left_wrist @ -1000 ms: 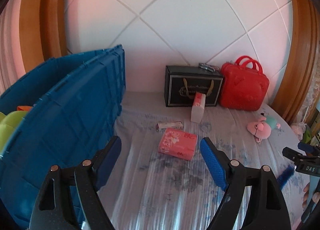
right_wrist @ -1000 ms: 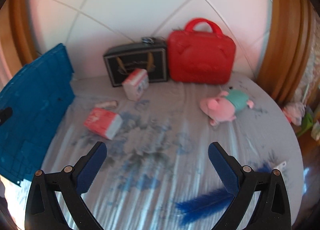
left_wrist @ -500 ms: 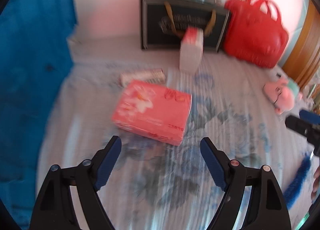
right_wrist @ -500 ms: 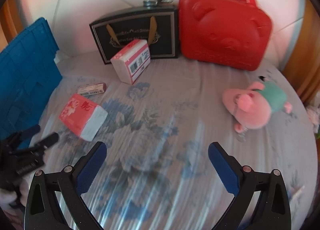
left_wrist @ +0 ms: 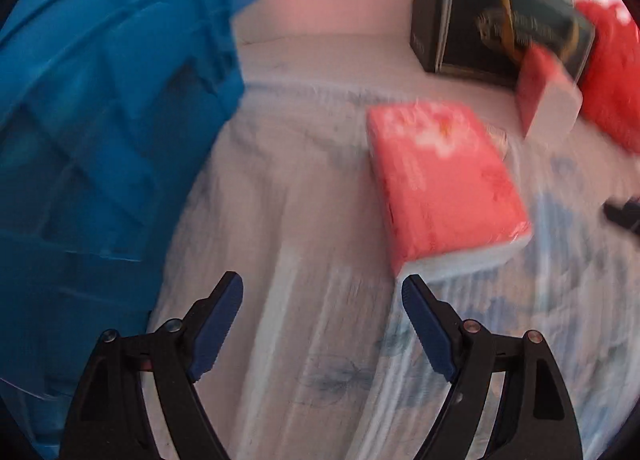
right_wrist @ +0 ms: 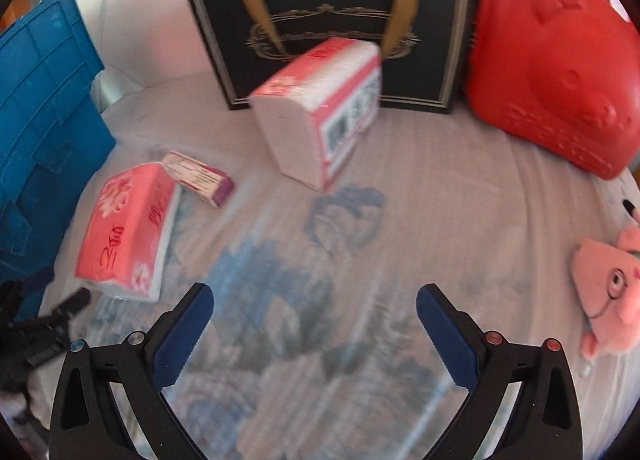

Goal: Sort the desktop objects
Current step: 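Grasp the pink tissue pack with the left gripper while the right gripper grasps the white tissue pack, then carry both tissue packs into the blue bin and open both grippers, then move both grippers back toward the bed, then grasp the small medicine box with the left gripper while the right gripper reaches for the pink pig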

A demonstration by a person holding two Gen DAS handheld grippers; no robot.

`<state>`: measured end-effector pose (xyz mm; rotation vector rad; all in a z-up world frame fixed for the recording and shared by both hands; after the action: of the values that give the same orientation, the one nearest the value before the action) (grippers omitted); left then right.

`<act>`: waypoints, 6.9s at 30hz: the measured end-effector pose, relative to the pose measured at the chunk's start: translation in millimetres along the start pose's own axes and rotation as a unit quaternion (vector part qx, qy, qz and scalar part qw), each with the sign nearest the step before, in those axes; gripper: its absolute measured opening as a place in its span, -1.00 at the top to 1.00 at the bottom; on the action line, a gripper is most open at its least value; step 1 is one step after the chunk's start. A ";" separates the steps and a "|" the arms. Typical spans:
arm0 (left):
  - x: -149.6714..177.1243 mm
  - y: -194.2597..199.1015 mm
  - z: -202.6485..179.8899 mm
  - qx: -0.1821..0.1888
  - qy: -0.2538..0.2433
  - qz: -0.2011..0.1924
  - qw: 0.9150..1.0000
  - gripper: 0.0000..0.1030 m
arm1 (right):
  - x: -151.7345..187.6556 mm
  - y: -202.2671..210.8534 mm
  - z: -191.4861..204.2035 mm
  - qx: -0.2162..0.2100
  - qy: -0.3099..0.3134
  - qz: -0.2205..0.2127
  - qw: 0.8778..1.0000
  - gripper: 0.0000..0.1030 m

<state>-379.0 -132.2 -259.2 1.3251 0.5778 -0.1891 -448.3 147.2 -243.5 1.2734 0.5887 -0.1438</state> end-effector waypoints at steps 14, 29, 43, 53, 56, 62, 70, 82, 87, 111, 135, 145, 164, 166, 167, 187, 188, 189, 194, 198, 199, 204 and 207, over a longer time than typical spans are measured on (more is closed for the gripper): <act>-52.8 -28.3 -74.7 0.043 -0.033 -0.008 0.999 -0.79 | -6.8 6.0 -16.4 0.005 -0.039 -0.023 0.999 -1.00; -107.8 -50.2 -72.3 0.035 -0.021 -0.088 0.995 -0.72 | -75.8 -55.8 8.2 0.025 -0.094 -0.091 0.991 -0.99; -87.0 -11.2 -86.0 0.049 -0.018 -0.088 0.995 -0.65 | -49.8 -21.3 -7.0 0.010 -0.074 -0.104 0.992 0.00; -48.3 101.9 -93.2 0.044 -0.028 -0.129 0.990 -0.65 | -7.1 87.3 3.4 -0.003 -0.048 -0.144 0.988 0.06; -38.6 142.5 -84.2 0.039 -0.021 -0.150 0.988 -0.65 | 2.8 122.9 7.7 -0.011 -0.040 -0.161 0.986 0.06; -14.5 233.4 -63.6 0.016 -0.010 -0.207 0.978 -0.65 | 19.4 209.1 42.0 -0.033 -0.009 -0.209 0.977 0.06; 14.1 326.1 -7.6 -0.033 0.021 -0.265 0.964 -0.65 | 35.2 298.3 118.1 -0.069 0.060 -0.270 0.959 0.06; 13.2 398.6 163.1 -0.077 0.041 -0.315 0.945 -0.65 | 34.4 371.4 303.4 -0.123 0.116 -0.334 0.927 0.06; 7.4 389.8 251.7 -0.101 0.046 -0.297 0.948 -0.65 | 30.3 366.3 386.4 -0.147 0.121 -0.329 0.925 0.06; 17.1 308.1 381.2 -0.073 0.076 -0.211 0.972 -0.72 | 14.2 274.5 522.1 -0.111 0.149 -0.244 0.952 -0.06; 44.5 344.5 377.3 -0.066 0.106 -0.228 0.966 -0.78 | 39.7 299.3 495.3 -0.070 0.135 -0.261 0.953 -0.99; 66.6 361.4 359.8 -0.060 0.100 -0.256 0.960 -0.78 | 67.6 309.7 483.9 -0.043 0.142 -0.274 0.950 -0.99; 68.7 434.3 193.0 0.015 0.013 -0.353 0.935 -0.78 | 125.1 359.3 261.6 0.037 -0.012 -0.296 0.954 -0.99; 65.2 433.7 164.0 0.025 0.002 -0.354 0.935 -0.78 | 132.2 364.0 218.5 0.056 -0.032 -0.296 0.953 -1.00; 63.2 432.2 150.4 0.029 -0.003 -0.353 0.935 -0.78 | 133.4 364.4 200.5 0.063 -0.039 -0.295 0.953 -1.00; 18.2 272.8 -87.5 0.085 -0.047 -0.185 0.978 -0.78 | 211.5 293.3 -183.7 0.198 -0.258 -0.102 0.940 -0.99; 13.5 262.0 -87.6 0.082 -0.049 -0.177 0.980 -0.78 | 215.0 291.9 -187.6 0.196 -0.267 -0.098 0.938 -0.99; 8.1 252.3 -89.8 0.079 -0.050 -0.172 0.981 -0.78 | 216.6 289.5 -190.7 0.194 -0.273 -0.096 0.937 -0.99; -27.4 200.6 -78.8 0.080 -0.049 -0.148 0.985 -0.78 | 200.5 274.4 -200.5 0.176 -0.278 -0.093 0.940 -0.99; -65.8 145.8 -76.8 0.075 -0.049 -0.127 0.988 -0.78 | 169.7 249.9 -214.6 0.170 -0.281 -0.086 0.941 -0.99; -75.0 130.5 -77.4 0.073 -0.049 -0.119 0.989 -0.78 | 158.9 238.8 -220.3 0.172 -0.277 -0.083 0.942 -0.99; -125.7 41.7 -83.3 0.072 -0.038 -0.077 0.994 -0.78 | 111.0 197.7 -238.8 0.186 -0.266 -0.075 0.943 -0.99; -157.4 -2.6 -96.1 0.069 -0.023 -0.074 0.995 -0.78 | 81.9 169.8 -253.2 0.197 -0.266 -0.072 0.941 -0.99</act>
<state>-541.0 -71.6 -195.2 1.4082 0.6323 -0.3856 -393.0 451.7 -181.0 1.4971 0.1833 -0.7355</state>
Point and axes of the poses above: each gripper's, at about its wrist camera, not at the fingertips, and y roughly against the way its jaws point, z to its left, x to its underside, the point moved 2 cm from there along -y, roughly the way its jaws point, and after that the axes turned 7 degrees about -y, right-handed, at the moved point
